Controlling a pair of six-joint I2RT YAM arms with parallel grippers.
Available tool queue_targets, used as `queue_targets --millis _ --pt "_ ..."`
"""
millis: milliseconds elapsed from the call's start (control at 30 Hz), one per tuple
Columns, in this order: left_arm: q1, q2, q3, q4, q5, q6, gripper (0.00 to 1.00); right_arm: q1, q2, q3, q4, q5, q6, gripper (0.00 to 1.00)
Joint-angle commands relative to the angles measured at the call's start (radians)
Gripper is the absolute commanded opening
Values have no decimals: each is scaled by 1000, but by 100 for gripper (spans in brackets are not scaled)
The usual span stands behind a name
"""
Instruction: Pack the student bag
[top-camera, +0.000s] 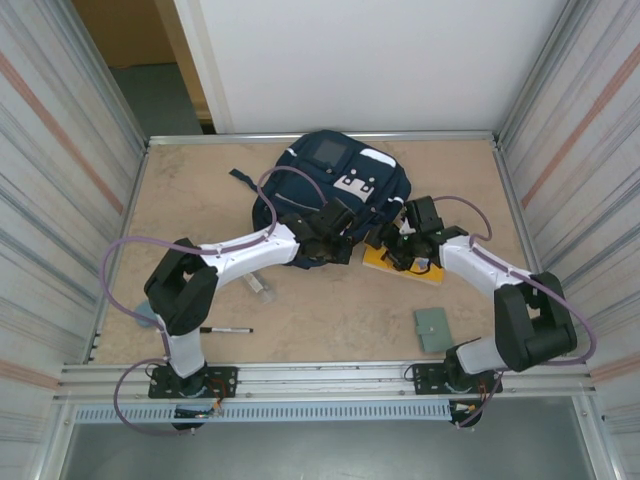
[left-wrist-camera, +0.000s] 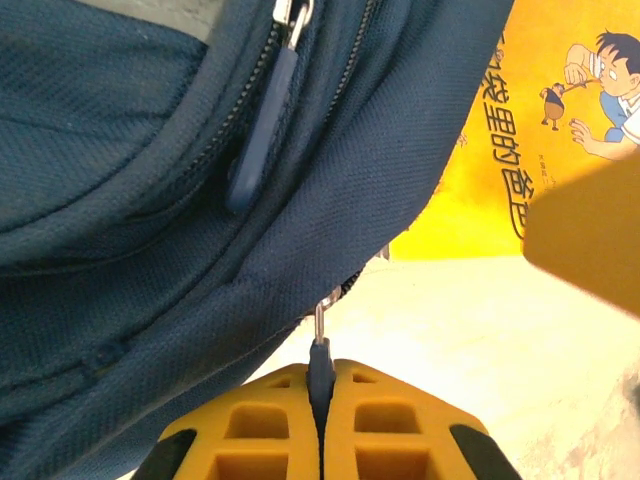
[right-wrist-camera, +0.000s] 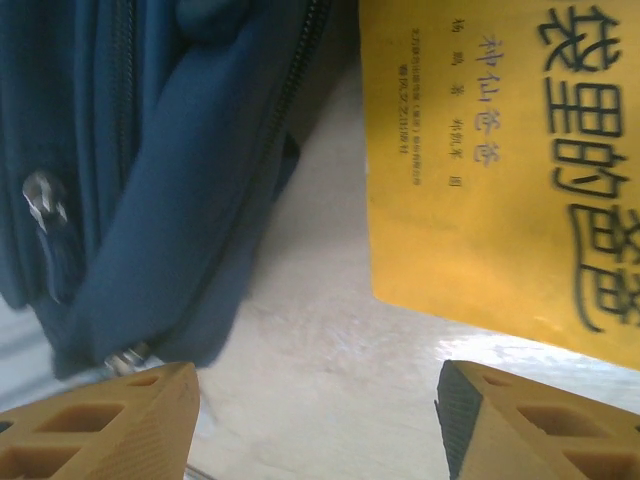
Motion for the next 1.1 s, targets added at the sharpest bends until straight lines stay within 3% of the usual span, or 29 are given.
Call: queue_targets --millis 0,133,333,400,533,600,767,1067 --pt "-7 -58 -9 59 50 40 0 32 20 64 47 32 229 65" --pt "-8 -60 -5 69 69 47 0 49 21 73 85 113 328 72" --pt "-18 -79 -4 101 78 74 0 76 112 80 182 158 399 70" --pt "-17 -83 -1 101 76 75 0 85 159 84 238 123 415 61" --pt "-18 -104 -19 94 41 106 0 91 221 98 307 65 416 26" --pt "-18 -124 -32 72 2 130 0 80 224 100 313 45 408 17" --pt "1 -200 -124 42 -85 209 0 12 214 146 251 -65 321 13" --pt "105 -348 -320 93 -62 268 0 -84 147 160 184 -187 234 12"
